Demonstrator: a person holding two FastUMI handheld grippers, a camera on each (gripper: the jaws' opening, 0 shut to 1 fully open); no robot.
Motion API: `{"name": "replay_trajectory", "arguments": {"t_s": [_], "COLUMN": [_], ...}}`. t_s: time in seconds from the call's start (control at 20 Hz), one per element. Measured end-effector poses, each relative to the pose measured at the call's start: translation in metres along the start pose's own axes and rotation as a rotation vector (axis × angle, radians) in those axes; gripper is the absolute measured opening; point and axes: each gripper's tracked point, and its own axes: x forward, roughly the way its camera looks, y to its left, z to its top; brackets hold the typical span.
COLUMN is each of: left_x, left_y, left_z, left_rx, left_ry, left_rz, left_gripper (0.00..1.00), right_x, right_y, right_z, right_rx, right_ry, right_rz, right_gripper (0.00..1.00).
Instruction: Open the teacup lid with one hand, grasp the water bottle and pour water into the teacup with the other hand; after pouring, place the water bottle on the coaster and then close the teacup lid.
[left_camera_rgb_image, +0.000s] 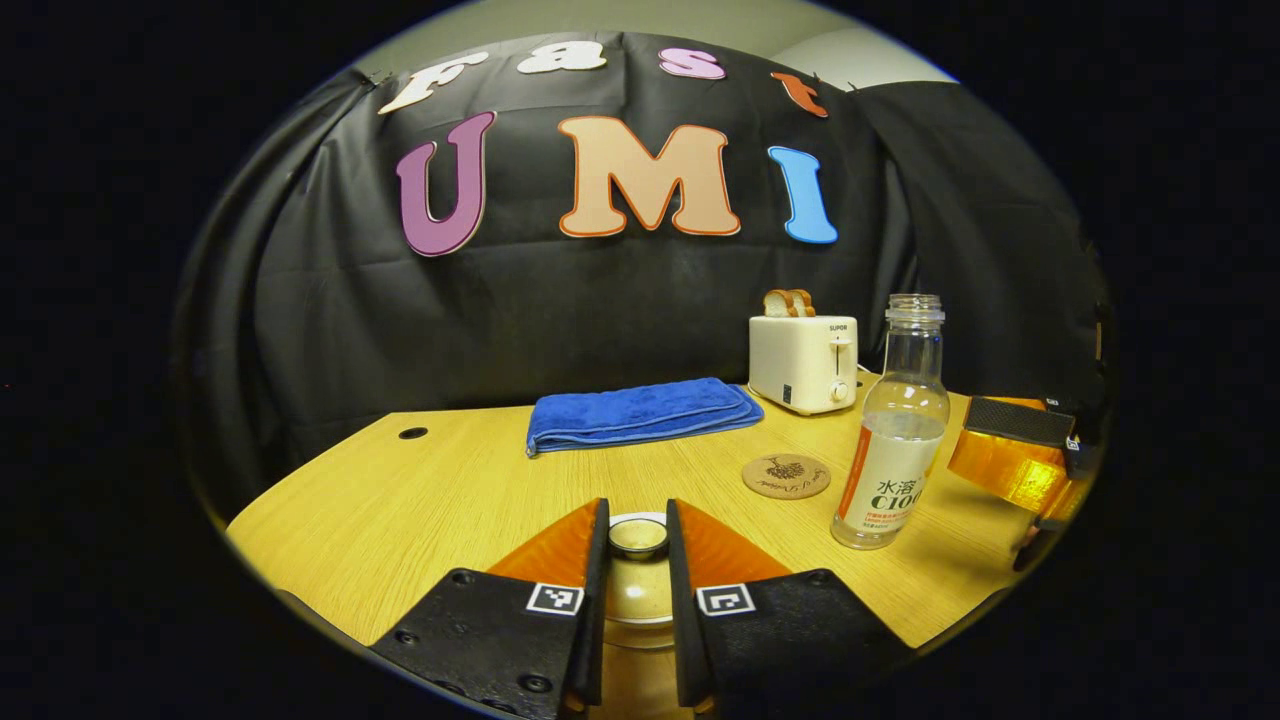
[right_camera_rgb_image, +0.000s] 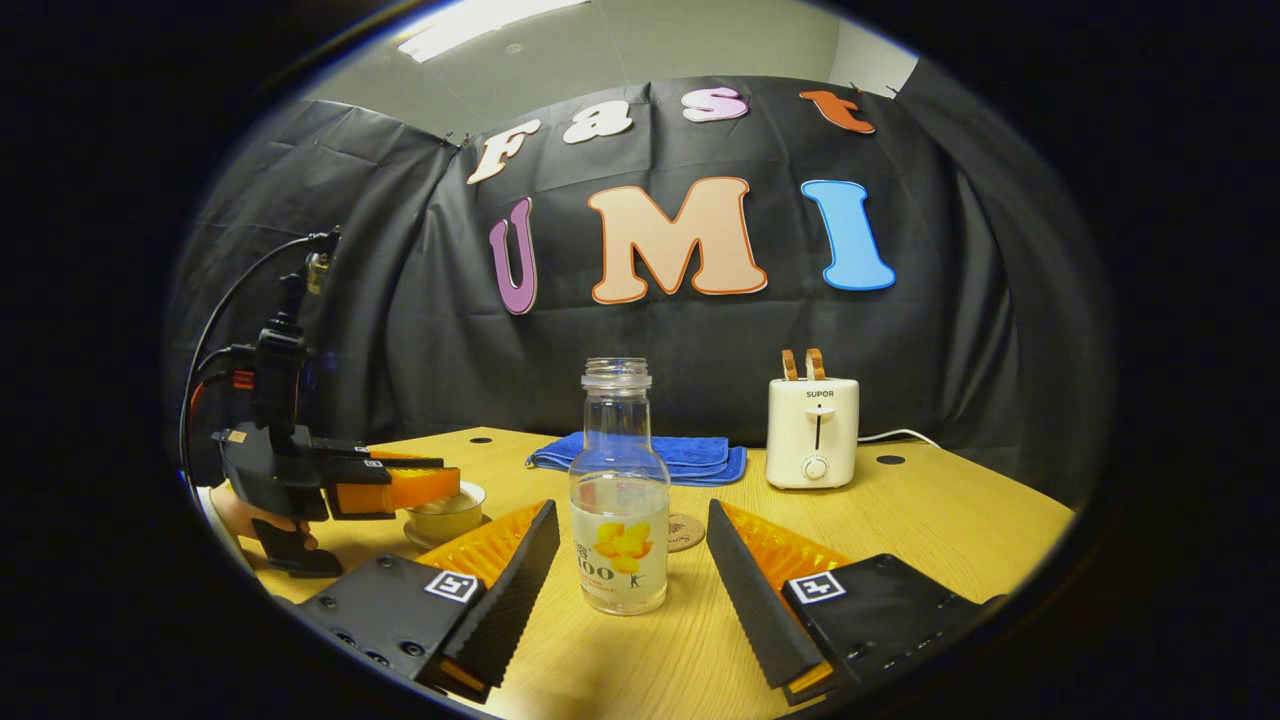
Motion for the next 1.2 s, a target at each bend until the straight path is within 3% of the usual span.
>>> {"name": "replay_trajectory", "arguments": {"t_s": [0.45, 0.5, 0.65, 0.7, 0.85, 1.0, 1.15, 1.2], "left_x": [-0.010, -0.011, -0.016, -0.018, -0.024, -0.033, -0.047, -0.051], "left_y": [0.010, 0.011, 0.017, 0.020, 0.036, 0.060, 0.090, 0.103], "left_z": [0.016, 0.017, 0.019, 0.019, 0.017, 0.015, 0.012, 0.010], "left_rx": [-0.055, -0.045, -0.040, -0.041, -0.043, -0.043, -0.045, -0.045], "left_ry": [-0.124, -0.134, -0.156, -0.157, -0.157, -0.156, -0.159, -0.153], "left_rz": [0.026, 0.035, 0.041, 0.044, 0.068, 0.106, 0.142, 0.166], "left_gripper": [0.23, 0.24, 0.23, 0.23, 0.23, 0.23, 0.23, 0.23], "right_x": [0.004, 0.005, 0.011, 0.013, 0.018, 0.030, 0.040, 0.043], "right_y": [0.001, 0.002, 0.002, 0.002, 0.002, 0.006, 0.009, 0.011], "right_z": [-0.001, -0.001, -0.002, -0.002, -0.003, -0.004, -0.003, -0.004], "right_rx": [0.000, 0.000, -0.001, -0.001, -0.002, -0.002, -0.002, -0.002], "right_ry": [0.002, 0.002, 0.004, 0.003, 0.003, 0.004, 0.007, 0.010], "right_rz": [0.008, 0.013, 0.021, 0.021, 0.005, 0.003, -0.007, -0.008], "right_gripper": [0.95, 0.92, 0.95, 0.92, 0.96, 0.92, 0.96, 0.92]}}
